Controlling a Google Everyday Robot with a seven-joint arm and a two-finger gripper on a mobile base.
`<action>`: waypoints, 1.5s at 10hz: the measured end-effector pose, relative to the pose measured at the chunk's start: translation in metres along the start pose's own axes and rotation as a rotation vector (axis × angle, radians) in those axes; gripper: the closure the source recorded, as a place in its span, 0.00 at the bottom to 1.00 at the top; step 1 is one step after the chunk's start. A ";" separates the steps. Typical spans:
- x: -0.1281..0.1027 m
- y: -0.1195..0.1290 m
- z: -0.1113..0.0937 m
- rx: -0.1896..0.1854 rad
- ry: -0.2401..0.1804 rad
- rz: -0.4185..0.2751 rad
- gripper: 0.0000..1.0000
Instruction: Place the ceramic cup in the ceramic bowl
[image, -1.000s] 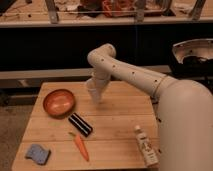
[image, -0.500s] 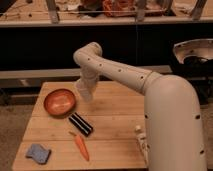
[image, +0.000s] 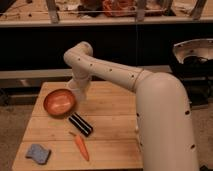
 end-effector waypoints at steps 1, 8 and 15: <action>-0.005 -0.006 0.001 0.000 0.002 -0.015 1.00; -0.035 -0.044 0.012 0.007 0.018 -0.085 1.00; -0.054 -0.068 0.022 0.007 0.027 -0.111 1.00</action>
